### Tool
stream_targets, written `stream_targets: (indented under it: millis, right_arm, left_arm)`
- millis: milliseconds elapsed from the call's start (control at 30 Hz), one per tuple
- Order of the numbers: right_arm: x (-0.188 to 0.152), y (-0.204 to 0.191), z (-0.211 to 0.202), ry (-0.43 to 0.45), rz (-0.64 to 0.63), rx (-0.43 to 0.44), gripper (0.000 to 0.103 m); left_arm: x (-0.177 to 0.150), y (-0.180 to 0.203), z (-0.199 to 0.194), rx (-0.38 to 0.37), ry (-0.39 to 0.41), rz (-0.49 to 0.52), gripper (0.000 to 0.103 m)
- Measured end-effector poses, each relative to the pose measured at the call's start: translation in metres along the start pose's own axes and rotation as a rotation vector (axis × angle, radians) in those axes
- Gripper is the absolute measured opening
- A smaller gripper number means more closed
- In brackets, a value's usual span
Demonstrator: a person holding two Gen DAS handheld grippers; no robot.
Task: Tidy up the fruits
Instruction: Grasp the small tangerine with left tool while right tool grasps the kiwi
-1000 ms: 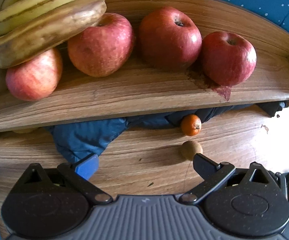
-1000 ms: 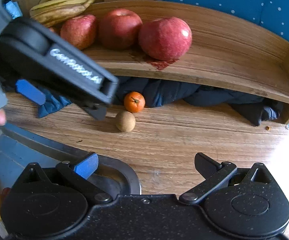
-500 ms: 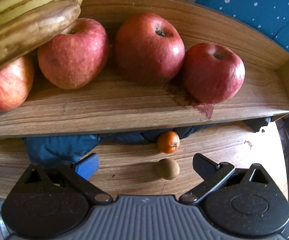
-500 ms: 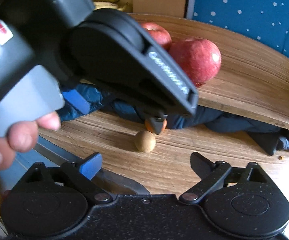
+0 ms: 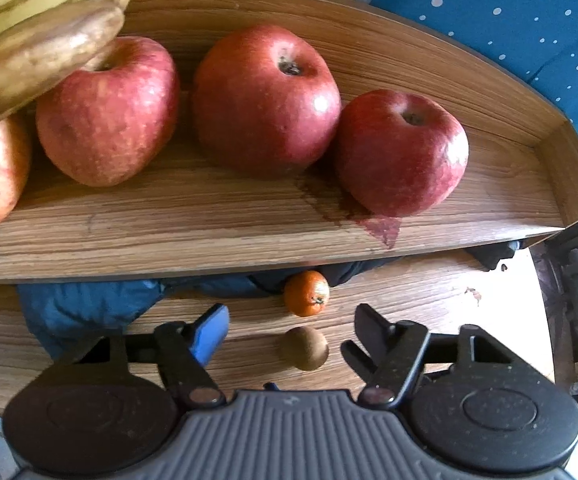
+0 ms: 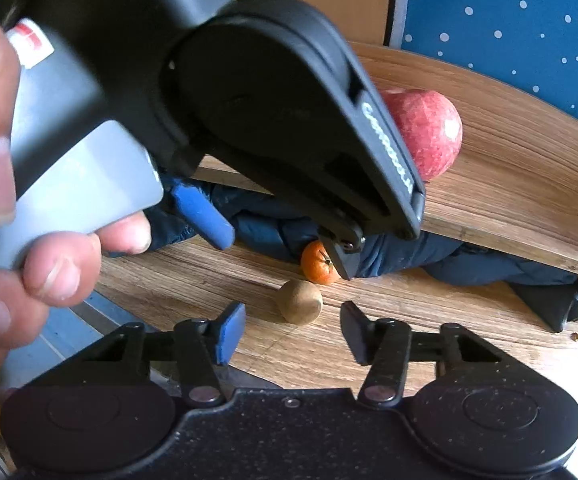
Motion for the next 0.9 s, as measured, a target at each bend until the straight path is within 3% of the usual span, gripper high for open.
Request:
stream_targets:
  millis: [333,667,900]
  right_arm:
    - [0.000,0.002,0.001,-0.006,-0.003,0.000,0.038]
    - [0.003,0.001,-0.004,-0.006,-0.001,0.005,0.028]
    - [0.005,-0.001,-0.006,-0.008,-0.010,0.015,0.027]
  left_arm:
    - [0.000,0.009,0.013,-0.009,-0.008,-0.003,0.041]
    - [0.000,0.016,0.024,-0.028,-0.029,-0.016,0.027]
    - [-0.001,0.017,0.026,-0.033,-0.027,-0.025,0.025]
Point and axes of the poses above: each gripper's, at about its wrist camera, not at the fingertips, and z roughly the way its jaws point, y to its right, x to its top, the point moved 6 cm from there along z, roughly the way its jaws point, and after that the axes turned 10 degrees about x, right-handed, at the moved point
